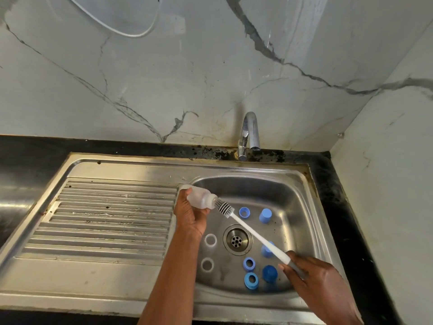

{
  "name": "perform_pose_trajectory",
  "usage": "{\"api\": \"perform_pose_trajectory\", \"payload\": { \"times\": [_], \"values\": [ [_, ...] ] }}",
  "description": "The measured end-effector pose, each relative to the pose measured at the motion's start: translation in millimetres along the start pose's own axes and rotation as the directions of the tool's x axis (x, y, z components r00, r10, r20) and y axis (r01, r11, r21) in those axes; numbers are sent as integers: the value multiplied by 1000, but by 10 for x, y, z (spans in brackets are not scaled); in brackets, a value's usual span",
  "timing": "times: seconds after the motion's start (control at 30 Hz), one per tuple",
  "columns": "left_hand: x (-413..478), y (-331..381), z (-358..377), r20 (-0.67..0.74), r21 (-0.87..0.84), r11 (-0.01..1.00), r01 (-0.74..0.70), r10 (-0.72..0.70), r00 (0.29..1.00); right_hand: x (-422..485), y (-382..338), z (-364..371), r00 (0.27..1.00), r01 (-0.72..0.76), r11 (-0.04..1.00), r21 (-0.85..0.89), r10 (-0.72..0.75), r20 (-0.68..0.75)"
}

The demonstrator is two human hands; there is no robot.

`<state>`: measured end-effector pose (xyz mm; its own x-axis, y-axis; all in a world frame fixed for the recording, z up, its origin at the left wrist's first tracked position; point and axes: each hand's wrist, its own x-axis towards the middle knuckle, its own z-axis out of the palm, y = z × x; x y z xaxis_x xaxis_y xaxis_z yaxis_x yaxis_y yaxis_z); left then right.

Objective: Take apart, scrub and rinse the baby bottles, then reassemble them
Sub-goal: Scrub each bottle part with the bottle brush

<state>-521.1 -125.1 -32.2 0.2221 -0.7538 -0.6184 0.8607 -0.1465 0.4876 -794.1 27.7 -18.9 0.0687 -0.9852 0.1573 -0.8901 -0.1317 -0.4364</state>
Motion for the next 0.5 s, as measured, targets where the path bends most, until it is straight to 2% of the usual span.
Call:
{"api": "perform_pose_trajectory", "payload": {
  "times": [0.1,0.17,0.23,0.37,0.5],
  "values": [
    [101,35,-34,-121,-35,997,-65,60,991,80,-47,32,998,-56,996,66,53,43],
    [78,46,-45,-97,18,993,-113,114,989,164,-107,49,990,-128,983,131,119,74],
    [45,55,-54,-22,145,983,-114,118,993,276,-184,78,976,-201,956,212,177,128],
    [-40,68,-32,80,282,959,5,-29,996,531,-294,184,944,-319,892,321,267,195],
    [-152,77,21,179,343,930,129,-199,963,701,-354,222,939,-341,852,396,292,180]
  ]
}}
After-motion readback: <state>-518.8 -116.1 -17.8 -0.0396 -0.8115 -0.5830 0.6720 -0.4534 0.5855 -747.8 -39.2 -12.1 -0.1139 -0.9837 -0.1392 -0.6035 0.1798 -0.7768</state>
